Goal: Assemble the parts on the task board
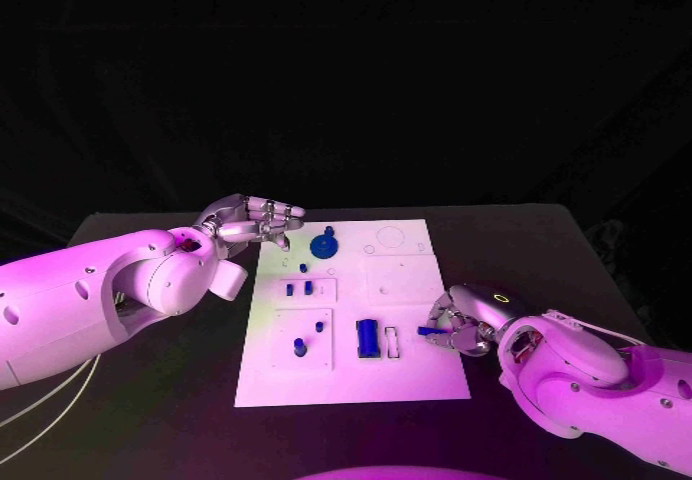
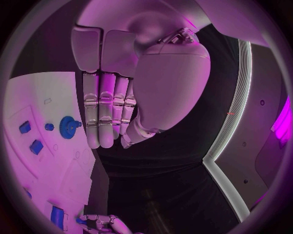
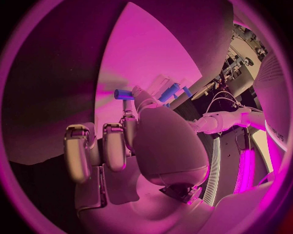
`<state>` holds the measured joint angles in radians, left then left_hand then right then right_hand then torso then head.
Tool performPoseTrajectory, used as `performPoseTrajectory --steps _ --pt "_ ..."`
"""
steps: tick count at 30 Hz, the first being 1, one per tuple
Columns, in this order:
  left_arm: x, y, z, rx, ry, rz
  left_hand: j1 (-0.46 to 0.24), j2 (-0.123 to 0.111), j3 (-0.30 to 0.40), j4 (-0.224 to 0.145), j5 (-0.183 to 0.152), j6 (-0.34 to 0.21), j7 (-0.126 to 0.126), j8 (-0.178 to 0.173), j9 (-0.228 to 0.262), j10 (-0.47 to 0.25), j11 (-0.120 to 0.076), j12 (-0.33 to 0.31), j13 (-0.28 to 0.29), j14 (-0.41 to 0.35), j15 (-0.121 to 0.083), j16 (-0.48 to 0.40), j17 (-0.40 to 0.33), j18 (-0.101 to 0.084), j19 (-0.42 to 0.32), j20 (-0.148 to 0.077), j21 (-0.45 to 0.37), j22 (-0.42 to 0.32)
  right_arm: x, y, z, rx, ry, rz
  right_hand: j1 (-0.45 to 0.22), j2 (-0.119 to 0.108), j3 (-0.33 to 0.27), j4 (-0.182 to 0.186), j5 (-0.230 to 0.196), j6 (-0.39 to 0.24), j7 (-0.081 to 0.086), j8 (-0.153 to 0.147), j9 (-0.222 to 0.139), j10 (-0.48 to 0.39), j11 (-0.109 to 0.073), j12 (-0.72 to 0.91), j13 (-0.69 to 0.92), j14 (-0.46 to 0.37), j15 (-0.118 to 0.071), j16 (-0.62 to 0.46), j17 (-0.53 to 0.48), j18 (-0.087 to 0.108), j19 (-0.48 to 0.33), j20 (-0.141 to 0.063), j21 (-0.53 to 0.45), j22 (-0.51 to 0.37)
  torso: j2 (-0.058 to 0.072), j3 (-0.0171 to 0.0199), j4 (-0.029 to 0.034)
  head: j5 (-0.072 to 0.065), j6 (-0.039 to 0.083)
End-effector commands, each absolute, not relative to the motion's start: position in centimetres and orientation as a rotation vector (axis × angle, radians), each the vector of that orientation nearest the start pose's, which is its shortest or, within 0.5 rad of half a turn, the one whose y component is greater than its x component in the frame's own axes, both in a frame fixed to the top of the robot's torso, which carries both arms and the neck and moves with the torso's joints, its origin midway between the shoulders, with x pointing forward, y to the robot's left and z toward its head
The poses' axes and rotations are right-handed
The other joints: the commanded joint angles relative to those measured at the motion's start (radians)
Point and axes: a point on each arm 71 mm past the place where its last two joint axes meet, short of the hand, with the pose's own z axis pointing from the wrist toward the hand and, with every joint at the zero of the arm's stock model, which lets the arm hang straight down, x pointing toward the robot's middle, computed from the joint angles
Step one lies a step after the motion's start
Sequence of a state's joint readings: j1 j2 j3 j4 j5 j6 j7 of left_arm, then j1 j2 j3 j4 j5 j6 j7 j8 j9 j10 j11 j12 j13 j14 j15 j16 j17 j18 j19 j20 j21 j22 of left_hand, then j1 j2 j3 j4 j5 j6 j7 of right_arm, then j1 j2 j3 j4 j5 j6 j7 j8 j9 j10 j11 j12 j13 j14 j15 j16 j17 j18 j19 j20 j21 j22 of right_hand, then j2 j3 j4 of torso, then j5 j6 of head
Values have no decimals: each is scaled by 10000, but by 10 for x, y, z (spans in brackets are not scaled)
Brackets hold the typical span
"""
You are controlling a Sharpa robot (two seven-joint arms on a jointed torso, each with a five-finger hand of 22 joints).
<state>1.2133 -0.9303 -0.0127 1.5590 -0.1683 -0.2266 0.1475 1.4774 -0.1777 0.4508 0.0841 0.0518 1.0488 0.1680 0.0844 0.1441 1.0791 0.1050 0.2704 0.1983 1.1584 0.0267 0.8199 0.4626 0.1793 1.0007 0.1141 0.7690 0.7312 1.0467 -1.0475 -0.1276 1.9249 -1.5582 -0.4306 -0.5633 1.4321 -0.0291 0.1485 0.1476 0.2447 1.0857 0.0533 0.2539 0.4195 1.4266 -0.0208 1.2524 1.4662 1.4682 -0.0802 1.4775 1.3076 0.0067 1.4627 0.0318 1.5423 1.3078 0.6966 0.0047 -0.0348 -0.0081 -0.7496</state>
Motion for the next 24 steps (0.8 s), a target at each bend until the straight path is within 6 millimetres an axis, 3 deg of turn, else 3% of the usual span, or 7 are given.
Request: performPoseTrajectory --steps 1,5,10,24 --pt "483 233 -172 -10307 16691 -14219 0 57 -40 -3 31 -55 37 -34 -17 -92 -8 69 -17 -60 -1 -65 -9 51 14 27 -55 -13 365 -203 -241 2370 19123 5176 59 170 406 -4 130 70 -31 86 151 88 -37 -38 -1213 707 -43 46 1065 -8 966 -44 23 2553 2 -6 15 12 1" --pt "483 233 -172 -10260 16706 -14277 8 61 -41 -8 30 -57 38 -33 -17 -95 -8 72 -17 -62 -1 -66 -12 51 15 26 -57 -14 364 -195 -241 2701 19434 5483 -254 -145 950 -14 264 54 -39 114 251 110 -38 -28 -1187 712 -48 53 1083 -8 965 -34 22 2552 -1 -3 7 16 -27" --pt "482 233 -172 -10228 16723 -14326 8 61 -41 -8 30 -57 38 -33 -17 -95 -8 72 -17 -62 -1 -66 -12 51 15 26 -57 -14 364 -186 -245 2958 19880 5770 -729 -350 1155 124 637 101 -43 158 334 148 -35 11 -1148 721 -40 74 1124 -12 975 -32 42 2558 2 -11 4 20 -20" --pt "482 233 -172 -10217 16738 -14347 7 61 -42 -8 30 -57 38 -33 -17 -96 -8 72 -18 -63 -1 -67 -13 51 15 27 -58 -15 366 -170 -256 2929 20645 5821 -2164 -376 821 914 1151 412 -139 362 524 374 -107 421 -841 746 -97 138 1231 -34 1018 -77 141 2587 1 -7 -1 13 -2"
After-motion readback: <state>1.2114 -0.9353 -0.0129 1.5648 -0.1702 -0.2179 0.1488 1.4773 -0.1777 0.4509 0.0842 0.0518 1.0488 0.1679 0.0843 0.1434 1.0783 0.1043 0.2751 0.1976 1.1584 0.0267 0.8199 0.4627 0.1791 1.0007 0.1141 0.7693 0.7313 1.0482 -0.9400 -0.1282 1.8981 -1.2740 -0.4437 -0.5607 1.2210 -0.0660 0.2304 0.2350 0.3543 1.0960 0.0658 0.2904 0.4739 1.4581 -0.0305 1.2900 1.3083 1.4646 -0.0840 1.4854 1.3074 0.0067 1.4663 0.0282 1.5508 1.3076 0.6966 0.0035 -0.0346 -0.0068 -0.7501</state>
